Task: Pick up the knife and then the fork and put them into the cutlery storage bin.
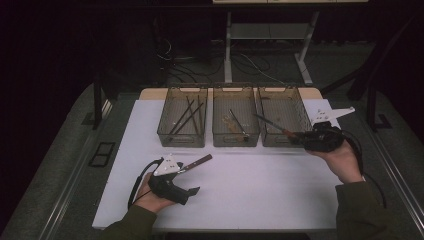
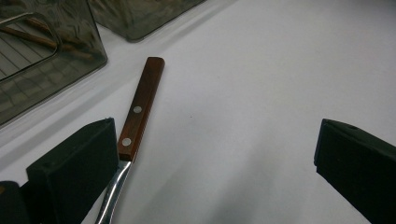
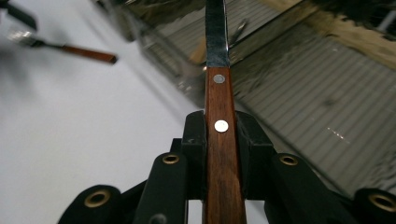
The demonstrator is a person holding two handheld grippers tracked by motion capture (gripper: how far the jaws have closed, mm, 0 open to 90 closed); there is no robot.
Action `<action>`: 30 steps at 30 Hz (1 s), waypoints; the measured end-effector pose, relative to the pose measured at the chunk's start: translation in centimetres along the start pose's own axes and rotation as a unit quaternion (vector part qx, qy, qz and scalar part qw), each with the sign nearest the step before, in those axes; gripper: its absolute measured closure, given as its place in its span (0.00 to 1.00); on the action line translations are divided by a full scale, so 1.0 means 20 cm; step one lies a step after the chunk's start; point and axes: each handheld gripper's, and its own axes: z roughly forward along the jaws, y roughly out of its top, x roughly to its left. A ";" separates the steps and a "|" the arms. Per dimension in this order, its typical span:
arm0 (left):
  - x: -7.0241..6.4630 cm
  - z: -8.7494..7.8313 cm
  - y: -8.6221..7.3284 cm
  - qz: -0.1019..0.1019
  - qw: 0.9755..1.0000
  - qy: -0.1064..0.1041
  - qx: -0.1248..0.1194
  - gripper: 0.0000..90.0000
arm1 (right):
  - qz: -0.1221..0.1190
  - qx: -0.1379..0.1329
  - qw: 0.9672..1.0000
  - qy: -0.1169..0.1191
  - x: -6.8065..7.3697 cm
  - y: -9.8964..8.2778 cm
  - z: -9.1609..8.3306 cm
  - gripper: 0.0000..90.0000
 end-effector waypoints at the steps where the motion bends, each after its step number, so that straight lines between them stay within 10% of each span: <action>1: 0.00 0.00 0.00 0.000 1.000 -0.001 -0.001 0.00 | 0.005 0.000 1.000 -0.004 -0.01 0.01 0.00 0.84; 10: 0.00 0.00 0.00 0.004 1.000 -0.009 -0.002 0.00 | 0.070 0.018 0.994 -0.078 -0.19 0.09 0.05 0.84; 30: 0.00 0.01 0.00 0.010 1.000 -0.018 0.005 0.00 | 0.116 0.074 0.983 -0.119 -0.37 0.08 0.32 0.84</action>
